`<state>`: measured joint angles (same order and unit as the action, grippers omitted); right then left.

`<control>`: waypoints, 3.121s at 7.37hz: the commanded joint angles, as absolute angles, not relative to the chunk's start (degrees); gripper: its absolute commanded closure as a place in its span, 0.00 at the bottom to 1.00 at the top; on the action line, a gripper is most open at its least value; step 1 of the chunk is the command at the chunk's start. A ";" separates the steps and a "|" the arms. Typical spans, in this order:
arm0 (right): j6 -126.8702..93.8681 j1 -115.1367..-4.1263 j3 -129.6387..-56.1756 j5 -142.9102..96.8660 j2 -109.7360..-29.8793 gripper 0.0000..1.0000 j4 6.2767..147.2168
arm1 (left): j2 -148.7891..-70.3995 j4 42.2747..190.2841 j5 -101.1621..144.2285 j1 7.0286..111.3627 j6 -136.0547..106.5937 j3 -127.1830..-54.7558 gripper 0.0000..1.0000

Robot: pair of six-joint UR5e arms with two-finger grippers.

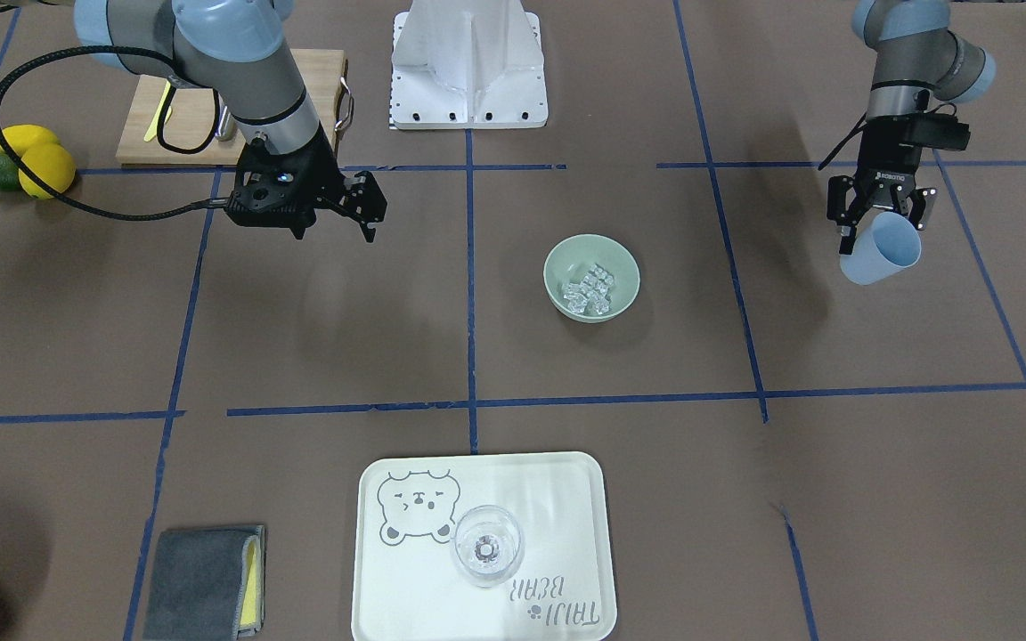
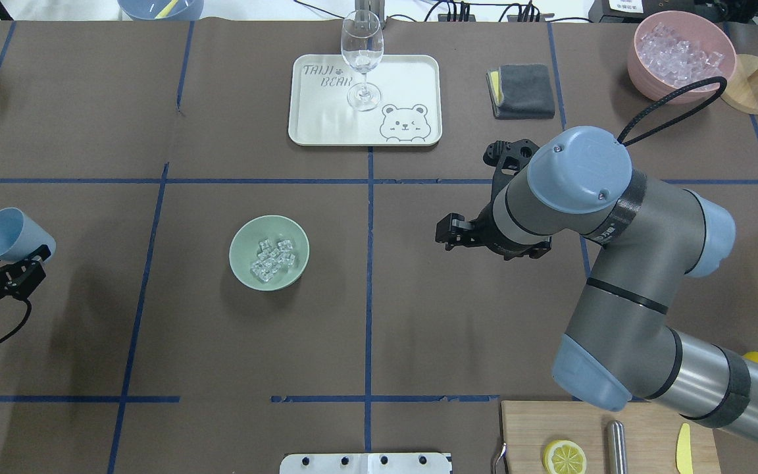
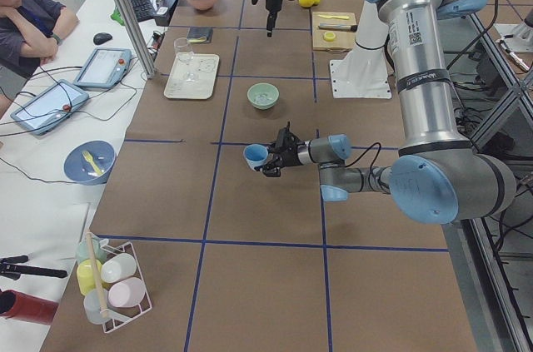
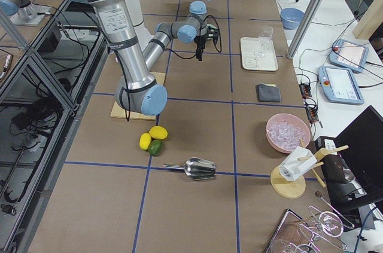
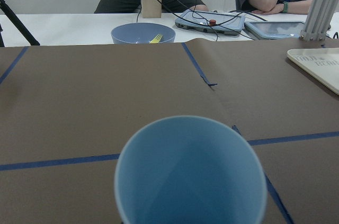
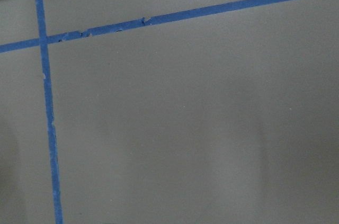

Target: Pour ice into bowl

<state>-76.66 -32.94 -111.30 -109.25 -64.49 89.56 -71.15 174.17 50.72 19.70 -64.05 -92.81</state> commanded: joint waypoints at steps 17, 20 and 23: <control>-76.73 -32.87 -111.53 -109.16 -64.42 0.00 89.56 | -76.11 172.09 43.59 18.63 -70.22 -84.64 0.00; -76.73 -32.87 -111.53 -109.16 -64.42 0.00 89.56 | -76.03 171.21 47.01 18.63 -70.05 -84.81 0.00; -76.73 -32.87 -111.62 -109.16 -64.42 0.00 89.65 | -73.75 171.21 51.40 18.63 -69.79 -86.74 0.00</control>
